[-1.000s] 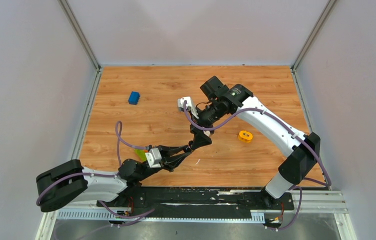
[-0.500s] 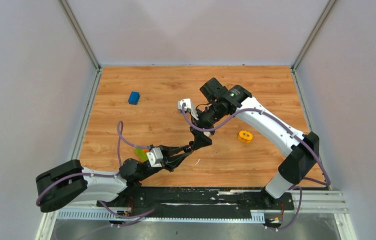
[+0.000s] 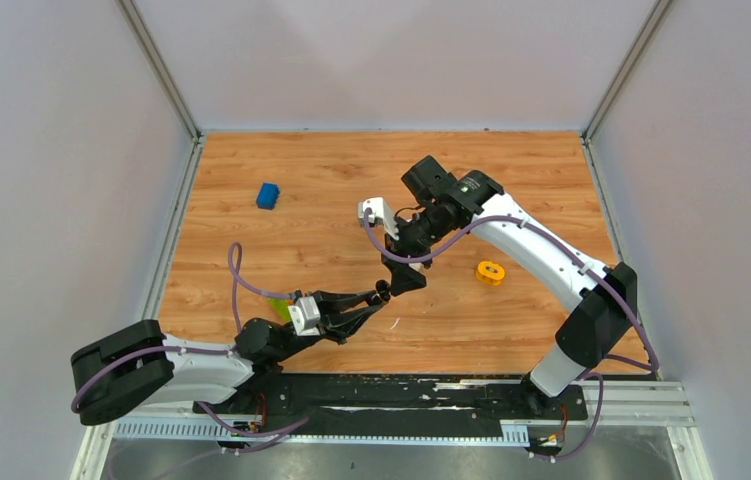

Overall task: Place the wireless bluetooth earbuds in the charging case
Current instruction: Adjust the earbud with the charging case.

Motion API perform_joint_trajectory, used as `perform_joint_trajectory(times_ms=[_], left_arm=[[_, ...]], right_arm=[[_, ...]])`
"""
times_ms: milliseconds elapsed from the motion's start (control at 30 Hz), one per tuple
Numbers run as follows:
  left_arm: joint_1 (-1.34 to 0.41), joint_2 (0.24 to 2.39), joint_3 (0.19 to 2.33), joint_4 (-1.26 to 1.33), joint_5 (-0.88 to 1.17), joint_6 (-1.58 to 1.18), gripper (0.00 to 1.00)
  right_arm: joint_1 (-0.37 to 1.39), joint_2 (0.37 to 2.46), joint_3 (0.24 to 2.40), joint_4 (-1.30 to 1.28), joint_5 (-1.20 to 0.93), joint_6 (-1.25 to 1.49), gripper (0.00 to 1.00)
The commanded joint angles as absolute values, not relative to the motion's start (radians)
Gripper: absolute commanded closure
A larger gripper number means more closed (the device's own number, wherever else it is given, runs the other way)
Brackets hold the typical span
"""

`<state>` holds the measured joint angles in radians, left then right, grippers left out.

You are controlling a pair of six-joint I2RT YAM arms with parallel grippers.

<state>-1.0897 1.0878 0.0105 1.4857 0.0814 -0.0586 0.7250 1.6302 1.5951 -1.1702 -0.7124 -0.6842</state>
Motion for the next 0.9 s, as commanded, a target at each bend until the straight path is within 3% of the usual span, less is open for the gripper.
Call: perform_joint_trajectory(times_ms=[0, 867], left_arm=[[-1.092, 1.089, -0.049, 1.57, 0.091, -0.063, 1.0], [-1.091, 1.161, -0.018, 1.568, 0.109, -0.069, 1.0]], right_arm=[[0.723, 1.591, 1.622, -1.175, -0.749, -0.734, 0.23], [0.727, 1.567, 1.611, -1.226, -0.829, -0.766, 0.23]])
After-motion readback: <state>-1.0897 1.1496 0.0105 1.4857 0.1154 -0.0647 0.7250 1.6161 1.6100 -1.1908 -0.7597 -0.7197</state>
